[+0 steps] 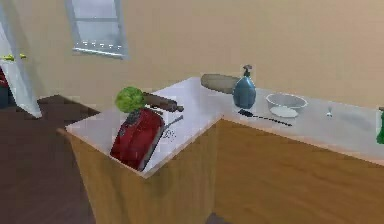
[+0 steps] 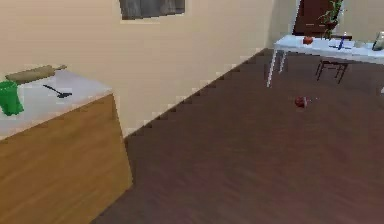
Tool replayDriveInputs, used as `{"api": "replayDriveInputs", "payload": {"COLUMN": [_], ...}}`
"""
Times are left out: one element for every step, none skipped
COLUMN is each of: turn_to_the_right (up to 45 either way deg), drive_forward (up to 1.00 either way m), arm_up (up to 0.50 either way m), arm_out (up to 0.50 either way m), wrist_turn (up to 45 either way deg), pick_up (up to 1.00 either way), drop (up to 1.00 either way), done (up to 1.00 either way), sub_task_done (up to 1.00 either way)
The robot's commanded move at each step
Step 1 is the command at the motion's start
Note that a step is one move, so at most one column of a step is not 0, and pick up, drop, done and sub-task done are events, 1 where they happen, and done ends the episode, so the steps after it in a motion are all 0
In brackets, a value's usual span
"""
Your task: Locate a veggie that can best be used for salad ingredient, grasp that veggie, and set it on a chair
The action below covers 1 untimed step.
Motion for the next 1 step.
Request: {"api": "replayDriveInputs", "payload": {"turn_to_the_right": [-45.0], "drive_forward": [0.0], "arm_up": [0.0], "arm_out": [0.0], "wrist_turn": [0.0], "pick_up": [0.0], "drop": [0.0], "done": [0.0], "sub_task_done": [0.0]}}
